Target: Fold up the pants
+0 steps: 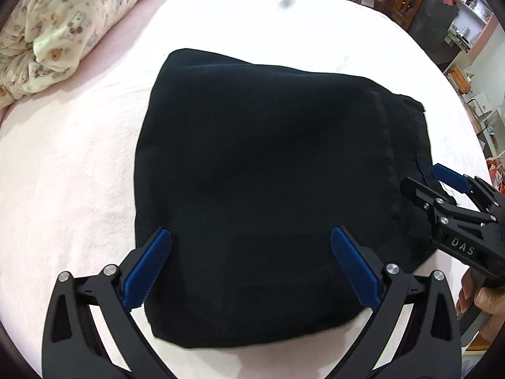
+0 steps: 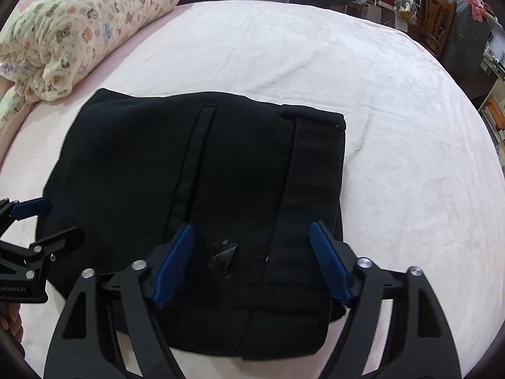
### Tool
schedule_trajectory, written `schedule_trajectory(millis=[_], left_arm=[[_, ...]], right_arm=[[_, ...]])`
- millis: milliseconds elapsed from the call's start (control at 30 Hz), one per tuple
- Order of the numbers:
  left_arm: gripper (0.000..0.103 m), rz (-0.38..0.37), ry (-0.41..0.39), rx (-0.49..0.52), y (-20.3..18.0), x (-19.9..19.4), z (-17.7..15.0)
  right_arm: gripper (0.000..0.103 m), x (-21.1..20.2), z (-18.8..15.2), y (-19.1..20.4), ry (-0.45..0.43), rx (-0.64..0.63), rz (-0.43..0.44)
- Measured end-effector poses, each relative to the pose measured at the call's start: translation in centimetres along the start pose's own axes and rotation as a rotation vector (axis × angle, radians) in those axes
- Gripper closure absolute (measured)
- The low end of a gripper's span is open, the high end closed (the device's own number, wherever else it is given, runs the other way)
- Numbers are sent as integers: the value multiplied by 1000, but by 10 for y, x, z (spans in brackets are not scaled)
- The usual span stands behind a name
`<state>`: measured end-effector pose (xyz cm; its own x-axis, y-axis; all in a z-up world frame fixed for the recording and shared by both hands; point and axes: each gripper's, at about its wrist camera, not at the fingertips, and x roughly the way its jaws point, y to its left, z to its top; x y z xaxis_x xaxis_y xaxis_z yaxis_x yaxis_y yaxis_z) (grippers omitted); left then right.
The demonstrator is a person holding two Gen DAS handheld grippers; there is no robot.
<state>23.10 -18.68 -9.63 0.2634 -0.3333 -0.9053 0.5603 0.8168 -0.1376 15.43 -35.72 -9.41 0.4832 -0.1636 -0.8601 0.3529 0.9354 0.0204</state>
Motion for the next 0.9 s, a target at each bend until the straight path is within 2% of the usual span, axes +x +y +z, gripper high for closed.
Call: schedule_trajectory(millis=[100, 167, 233, 333, 400, 433, 500, 567, 600, 667, 700, 733, 767, 833, 900], left_arm=[[2, 0, -21, -27, 6, -9, -9], [2, -14, -29, -70, 13, -15, -14], [2, -24, -5, -101, 16, -13, -21], [2, -29, 13, -82, 11, -10, -33], [2, -32, 70, -77, 9, 2, -37], [2, -30, 96, -71, 8, 8, -37], [2, -22, 99, -74, 6, 7, -32], [2, -52, 66, -99, 6, -7, -30], [2, -80, 16, -100, 6, -19, -32], [2, -82, -16, -80, 10, -28, -37], [2, -80, 7, -79, 10, -24, -39], [2, -68, 74, -88, 13, -10, -42], [2, -54, 122, -86, 15, 2, -35], [2, -12, 121, -30, 6, 5, -34], [2, 1, 115, -30, 2, -1, -32]], right_arm=[[22, -14, -7, 3, -49, -7, -39], [22, -22, -14, 7, -69, -4, -14], [22, -20, -23, 13, -46, -28, 9], [22, -13, -32, 21, -11, -76, -18], [21, 1, -35, 22, 49, -90, -29], [20, 1, -32, 23, 56, -103, -37], [21, -7, -28, 24, 51, -96, -32], [21, -27, -27, 19, -24, -64, 16], [21, -35, -29, 17, -53, -55, 23], [21, -34, -36, 15, -41, -52, 23], [21, -26, -39, 15, -1, -54, 16], [21, -13, -44, 17, 60, -72, -1], [19, -9, -47, 22, 70, -104, -20], [17, -8, -46, 31, 70, -151, -49], [17, -20, -41, 25, 52, -105, -20]])
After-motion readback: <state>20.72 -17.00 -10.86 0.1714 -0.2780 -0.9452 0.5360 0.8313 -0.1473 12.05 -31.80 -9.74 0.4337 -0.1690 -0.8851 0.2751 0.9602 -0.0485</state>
